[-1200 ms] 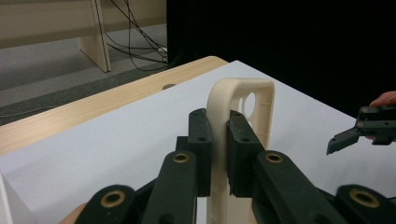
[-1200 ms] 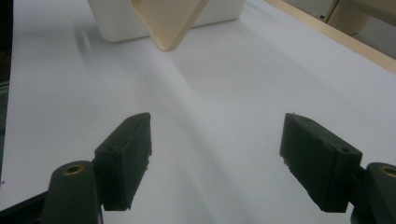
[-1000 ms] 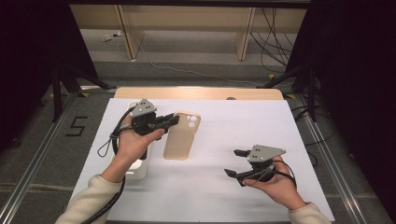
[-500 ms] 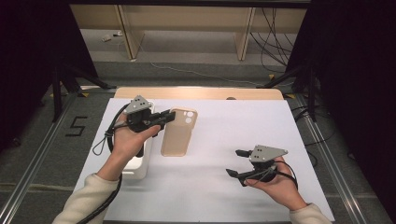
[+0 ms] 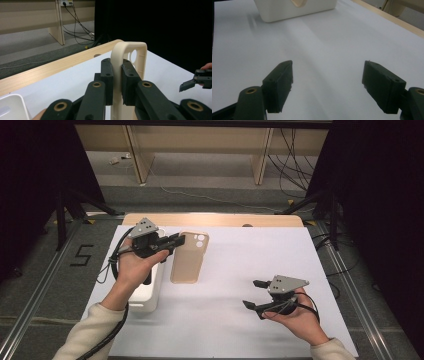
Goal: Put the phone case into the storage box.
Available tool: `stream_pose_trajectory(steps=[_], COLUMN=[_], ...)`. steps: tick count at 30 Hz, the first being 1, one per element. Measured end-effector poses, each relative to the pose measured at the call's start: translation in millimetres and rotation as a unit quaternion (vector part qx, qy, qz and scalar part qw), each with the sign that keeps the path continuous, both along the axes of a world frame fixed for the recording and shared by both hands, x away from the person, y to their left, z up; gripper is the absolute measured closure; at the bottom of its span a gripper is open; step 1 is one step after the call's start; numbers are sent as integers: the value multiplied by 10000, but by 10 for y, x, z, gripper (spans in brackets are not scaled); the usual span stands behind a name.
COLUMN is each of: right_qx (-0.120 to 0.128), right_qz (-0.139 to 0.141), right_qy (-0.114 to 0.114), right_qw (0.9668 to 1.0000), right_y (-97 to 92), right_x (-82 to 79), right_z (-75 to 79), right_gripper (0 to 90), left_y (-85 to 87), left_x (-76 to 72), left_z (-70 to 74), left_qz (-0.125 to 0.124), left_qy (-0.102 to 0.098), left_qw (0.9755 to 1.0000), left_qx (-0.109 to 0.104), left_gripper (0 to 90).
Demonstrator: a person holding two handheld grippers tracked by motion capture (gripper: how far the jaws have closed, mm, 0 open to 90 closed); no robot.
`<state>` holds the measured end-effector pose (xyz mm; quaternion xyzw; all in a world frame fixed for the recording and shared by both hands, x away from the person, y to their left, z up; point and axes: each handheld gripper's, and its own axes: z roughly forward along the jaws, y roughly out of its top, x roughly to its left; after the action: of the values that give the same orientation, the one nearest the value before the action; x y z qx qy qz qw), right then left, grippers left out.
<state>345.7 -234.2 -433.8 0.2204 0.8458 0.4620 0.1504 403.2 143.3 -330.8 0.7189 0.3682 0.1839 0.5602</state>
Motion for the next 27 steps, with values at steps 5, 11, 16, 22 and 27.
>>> stream_pose_trajectory(steps=[5,11,16,22,27], right_qx=[-3,4,5,11,17], right_qz=[7,2,4,6,8], right_qy=[-1,25,26,30,35], right_qw=[10000,10000,10000,10000,10000], right_y=[0,1,0,0,1], right_x=[0,4,5,6,6], right_z=[-2,-7,-10,-11,-13], right_gripper=[260,261,261,261,261], left_y=[31,73,113,155,192], left_x=[0,6,8,10,17], left_z=[22,45,71,88,91], left_qz=[18,70,106,124,144], left_qy=[-26,-38,-55,-79,-62], left_qw=[10000,10000,9999,9999,9999], left_qx=[-8,-16,-22,-18,-39], left_gripper=[818,818,818,818,819])
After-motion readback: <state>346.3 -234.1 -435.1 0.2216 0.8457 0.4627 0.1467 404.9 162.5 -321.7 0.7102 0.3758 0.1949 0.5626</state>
